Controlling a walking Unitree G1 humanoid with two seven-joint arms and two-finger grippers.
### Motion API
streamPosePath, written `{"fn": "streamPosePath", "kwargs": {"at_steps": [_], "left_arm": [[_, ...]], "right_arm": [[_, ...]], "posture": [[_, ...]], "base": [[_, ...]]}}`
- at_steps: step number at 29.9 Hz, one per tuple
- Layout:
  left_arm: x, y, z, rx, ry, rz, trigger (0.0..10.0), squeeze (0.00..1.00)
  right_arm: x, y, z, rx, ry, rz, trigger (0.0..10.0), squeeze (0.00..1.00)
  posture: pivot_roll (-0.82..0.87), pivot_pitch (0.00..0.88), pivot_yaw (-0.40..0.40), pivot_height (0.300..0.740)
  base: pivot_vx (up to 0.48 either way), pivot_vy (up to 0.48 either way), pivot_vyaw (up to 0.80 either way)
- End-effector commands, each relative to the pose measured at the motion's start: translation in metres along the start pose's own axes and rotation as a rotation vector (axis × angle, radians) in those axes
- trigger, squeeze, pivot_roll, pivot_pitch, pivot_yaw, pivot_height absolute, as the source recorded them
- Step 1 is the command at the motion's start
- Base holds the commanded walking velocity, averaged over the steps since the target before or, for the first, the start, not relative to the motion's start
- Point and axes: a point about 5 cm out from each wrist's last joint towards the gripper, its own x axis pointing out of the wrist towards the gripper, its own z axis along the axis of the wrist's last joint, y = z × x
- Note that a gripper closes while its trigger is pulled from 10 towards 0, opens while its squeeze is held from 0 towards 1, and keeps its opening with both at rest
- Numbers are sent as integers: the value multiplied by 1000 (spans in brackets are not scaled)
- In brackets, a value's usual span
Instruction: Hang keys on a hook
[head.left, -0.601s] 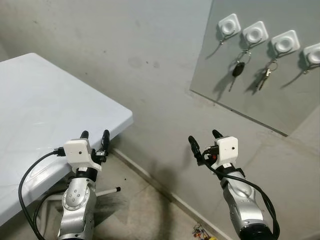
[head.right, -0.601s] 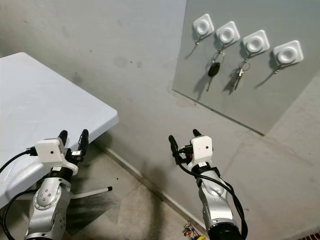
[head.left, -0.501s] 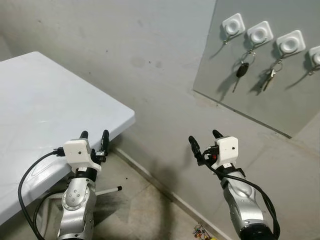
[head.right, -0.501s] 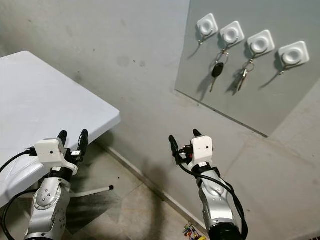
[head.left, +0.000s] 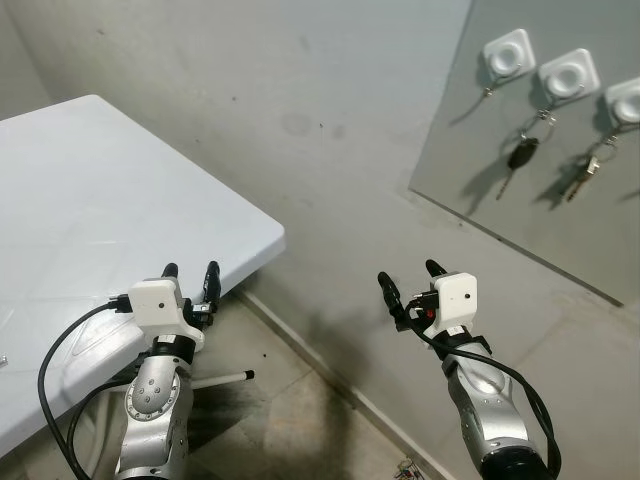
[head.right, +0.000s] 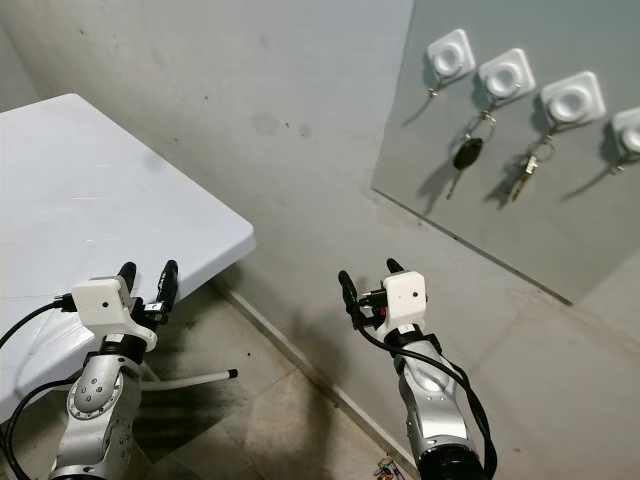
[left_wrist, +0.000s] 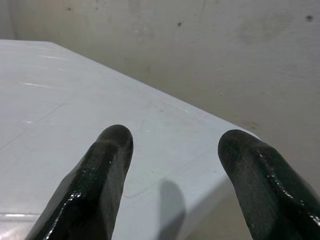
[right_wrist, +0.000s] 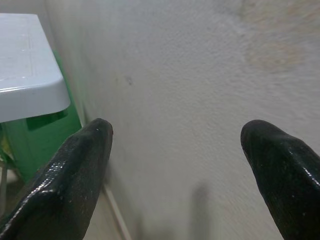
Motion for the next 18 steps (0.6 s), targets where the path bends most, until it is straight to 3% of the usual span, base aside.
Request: {"fn": "streamPosePath", "kwargs": {"at_steps": [1, 18], "left_arm": [[0, 2, 2, -4, 1, 9, 10000, 0], [2, 2, 5, 6, -4, 2, 10000, 0]], "right_arm": [[2, 1, 4, -7, -9, 13, 10000, 0], [3, 2, 3, -1, -5, 20, 10000, 0]], "posture": [[-70, 37, -48, 740], [-67, 33, -48, 740]], "base": [[0, 0, 800], [0, 0, 800]]}}
